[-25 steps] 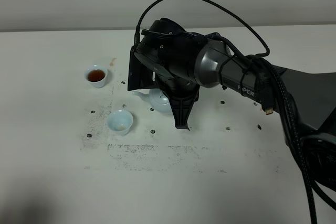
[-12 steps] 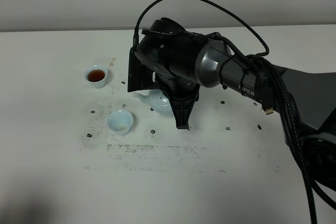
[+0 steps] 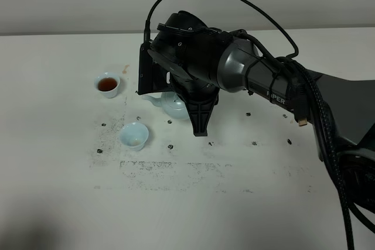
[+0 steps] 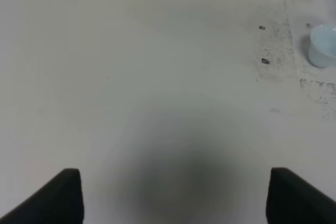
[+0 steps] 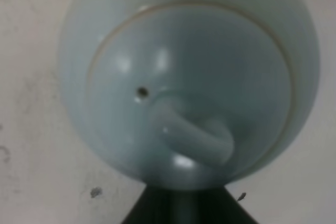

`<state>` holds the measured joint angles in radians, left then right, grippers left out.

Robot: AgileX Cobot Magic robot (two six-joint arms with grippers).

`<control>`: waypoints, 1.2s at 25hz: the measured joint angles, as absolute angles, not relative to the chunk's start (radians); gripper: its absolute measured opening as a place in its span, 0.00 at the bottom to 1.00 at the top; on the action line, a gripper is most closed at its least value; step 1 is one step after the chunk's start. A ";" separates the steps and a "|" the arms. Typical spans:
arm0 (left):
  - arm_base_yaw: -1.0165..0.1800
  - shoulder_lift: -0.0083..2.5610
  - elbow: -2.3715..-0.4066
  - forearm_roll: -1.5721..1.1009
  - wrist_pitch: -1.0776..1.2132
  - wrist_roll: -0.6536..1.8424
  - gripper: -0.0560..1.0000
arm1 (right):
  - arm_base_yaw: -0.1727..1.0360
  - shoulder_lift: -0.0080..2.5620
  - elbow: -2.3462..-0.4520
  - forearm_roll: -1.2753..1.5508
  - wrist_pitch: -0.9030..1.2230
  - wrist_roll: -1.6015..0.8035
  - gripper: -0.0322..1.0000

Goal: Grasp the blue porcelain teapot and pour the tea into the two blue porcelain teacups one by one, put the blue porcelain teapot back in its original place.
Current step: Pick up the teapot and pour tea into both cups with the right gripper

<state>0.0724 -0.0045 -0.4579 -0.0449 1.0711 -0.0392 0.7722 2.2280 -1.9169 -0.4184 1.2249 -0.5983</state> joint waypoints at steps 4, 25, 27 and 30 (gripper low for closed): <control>0.072 -0.005 -0.458 -0.045 1.071 -0.039 0.70 | 0.772 2.228 -1.917 -0.417 1.226 -0.624 0.09; 0.072 -0.005 -0.458 -0.045 1.071 -0.039 0.70 | 0.772 2.249 -1.919 -0.462 1.227 -0.707 0.09; 0.072 -0.005 -0.458 -0.045 1.071 -0.039 0.70 | 0.772 2.250 -1.919 -0.493 1.227 -0.711 0.09; 0.072 -0.005 -0.458 -0.045 1.071 -0.039 0.70 | 0.772 2.255 -1.919 -0.529 1.226 -0.738 0.09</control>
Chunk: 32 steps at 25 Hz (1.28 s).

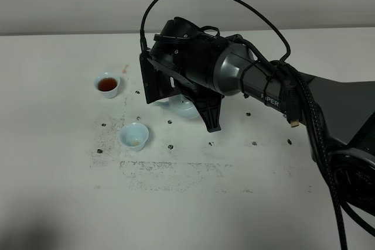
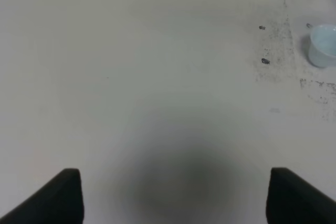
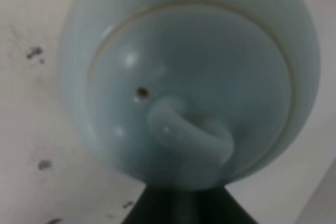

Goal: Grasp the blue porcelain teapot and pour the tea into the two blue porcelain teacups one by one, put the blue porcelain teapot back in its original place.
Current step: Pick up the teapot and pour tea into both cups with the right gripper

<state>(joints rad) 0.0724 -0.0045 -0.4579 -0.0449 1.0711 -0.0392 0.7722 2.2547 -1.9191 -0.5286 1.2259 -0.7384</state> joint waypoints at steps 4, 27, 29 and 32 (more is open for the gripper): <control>0.072 -0.005 -0.458 -0.045 1.071 -0.039 0.70 | 0.776 2.276 -1.919 -0.547 1.226 -0.766 0.09; 0.072 -0.005 -0.458 -0.045 1.071 -0.039 0.70 | 0.876 2.295 -1.919 -0.744 1.187 -0.697 0.09; 0.072 -0.005 -0.458 -0.045 1.071 -0.039 0.70 | 0.886 2.299 -1.919 -0.762 1.186 -0.680 0.09; 0.072 -0.005 -0.458 -0.045 1.071 -0.039 0.70 | 0.901 2.299 -1.919 -0.799 1.191 -0.658 0.09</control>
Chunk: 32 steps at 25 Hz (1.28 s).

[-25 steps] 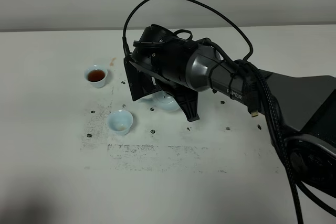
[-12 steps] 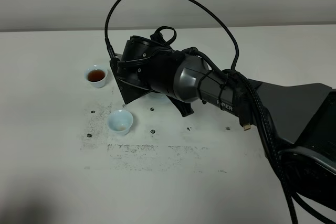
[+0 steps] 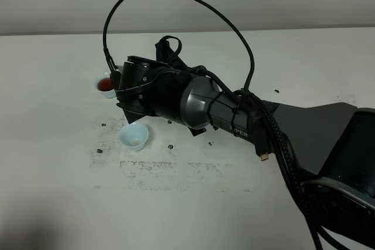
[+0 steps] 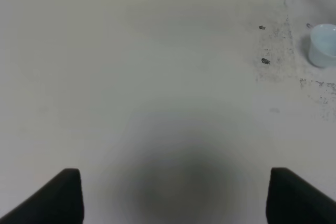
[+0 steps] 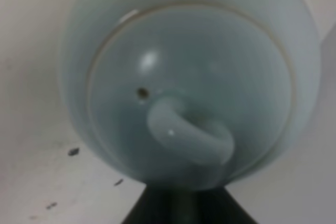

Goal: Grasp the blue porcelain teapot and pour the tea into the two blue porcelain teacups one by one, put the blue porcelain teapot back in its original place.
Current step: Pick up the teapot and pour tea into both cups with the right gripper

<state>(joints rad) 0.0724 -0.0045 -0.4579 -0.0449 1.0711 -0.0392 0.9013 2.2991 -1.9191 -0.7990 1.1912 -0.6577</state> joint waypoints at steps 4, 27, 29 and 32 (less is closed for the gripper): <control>0.072 -0.005 -0.458 -0.045 1.071 -0.039 0.70 | 0.914 2.305 -1.919 -0.820 1.210 -0.627 0.09; 0.072 -0.005 -0.458 -0.045 1.071 -0.039 0.70 | 0.981 2.326 -1.878 -0.994 1.218 -0.518 0.09; 0.072 -0.005 -0.458 -0.045 1.071 -0.039 0.70 | 0.981 2.335 -1.878 -0.998 1.218 -0.510 0.09; 0.072 -0.005 -0.458 -0.045 1.071 -0.039 0.70 | 0.982 2.337 -1.875 -1.002 1.218 -0.496 0.09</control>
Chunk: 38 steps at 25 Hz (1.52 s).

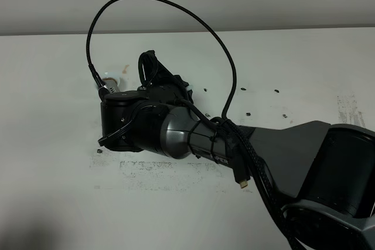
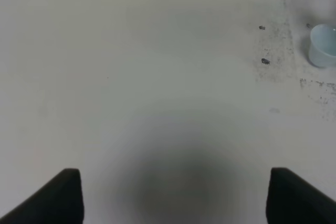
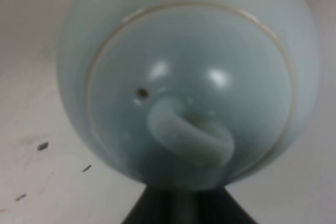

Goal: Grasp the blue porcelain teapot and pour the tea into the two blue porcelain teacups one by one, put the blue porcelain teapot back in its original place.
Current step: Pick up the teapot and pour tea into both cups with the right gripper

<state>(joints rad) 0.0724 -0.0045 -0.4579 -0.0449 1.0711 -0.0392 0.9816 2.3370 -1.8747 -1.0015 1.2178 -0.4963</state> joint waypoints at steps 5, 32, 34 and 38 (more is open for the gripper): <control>0.072 -0.005 -0.458 -0.045 1.071 -0.039 0.70 | 0.989 2.337 -1.875 -1.024 1.218 -0.470 0.09; 0.072 -0.005 -0.458 -0.045 1.071 -0.039 0.70 | 0.965 2.287 -1.789 -0.995 1.216 -0.566 0.09; 0.072 -0.005 -0.458 -0.045 1.071 -0.039 0.70 | 0.963 2.278 -1.789 -1.010 1.216 -0.561 0.09; 0.072 -0.005 -0.458 -0.045 1.071 -0.039 0.70 | 0.963 2.276 -1.789 -1.012 1.215 -0.560 0.09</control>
<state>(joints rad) 0.0724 -0.0045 -0.4579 -0.0449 1.0711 -0.0392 0.9633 2.2764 -1.7886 -1.0123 1.2149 -0.5600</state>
